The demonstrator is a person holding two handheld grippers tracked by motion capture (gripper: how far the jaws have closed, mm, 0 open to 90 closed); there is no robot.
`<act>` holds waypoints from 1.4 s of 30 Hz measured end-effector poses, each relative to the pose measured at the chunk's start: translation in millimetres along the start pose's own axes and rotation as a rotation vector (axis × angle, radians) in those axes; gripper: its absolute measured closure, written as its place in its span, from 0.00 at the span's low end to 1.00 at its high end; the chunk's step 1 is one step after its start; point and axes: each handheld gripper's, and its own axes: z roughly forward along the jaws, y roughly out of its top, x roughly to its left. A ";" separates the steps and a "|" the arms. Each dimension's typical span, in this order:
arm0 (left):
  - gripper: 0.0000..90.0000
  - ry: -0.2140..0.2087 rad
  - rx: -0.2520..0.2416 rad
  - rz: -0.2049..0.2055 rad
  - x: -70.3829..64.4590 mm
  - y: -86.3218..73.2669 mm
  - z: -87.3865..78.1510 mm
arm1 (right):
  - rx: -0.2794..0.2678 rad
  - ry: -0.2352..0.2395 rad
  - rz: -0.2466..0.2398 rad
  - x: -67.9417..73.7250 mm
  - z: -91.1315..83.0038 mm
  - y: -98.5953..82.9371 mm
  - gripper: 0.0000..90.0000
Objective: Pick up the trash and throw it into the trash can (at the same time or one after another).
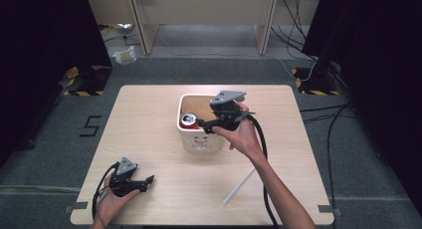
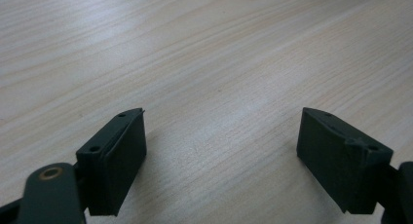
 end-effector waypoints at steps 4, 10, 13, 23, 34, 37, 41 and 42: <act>0.19 0.001 -0.002 0.000 0.0 0.0 0.2 | -0.028 -0.013 0.001 -1.6 -14.2 -4.2 0.30; 0.19 0.001 -0.001 0.000 0.0 0.0 0.1 | -0.049 -0.032 0.007 -1.3 -32.2 -14.1 0.30; 0.19 0.001 0.000 0.001 0.0 0.0 0.1 | -0.054 -0.036 0.014 -1.7 -36.4 -20.1 0.30; 0.19 0.001 0.000 0.000 0.0 0.0 0.1 | -0.059 -0.050 0.046 -8.4 -47.0 -39.4 0.30; 0.19 0.001 0.000 -0.001 -0.1 0.0 0.1 | -0.041 -0.083 0.071 -10.0 -54.1 -67.8 0.30; 0.19 0.001 0.000 -0.001 -0.1 0.0 0.1 | -0.020 -0.089 0.072 -7.8 -54.4 -78.4 0.30; 0.19 0.002 -0.001 0.000 -0.1 0.0 0.1 | -0.006 -0.097 0.083 -7.3 -55.4 -91.7 0.30; 0.19 0.001 0.000 -0.001 -0.1 0.0 0.1 | -0.001 -0.106 0.090 -7.3 -56.1 -97.4 0.30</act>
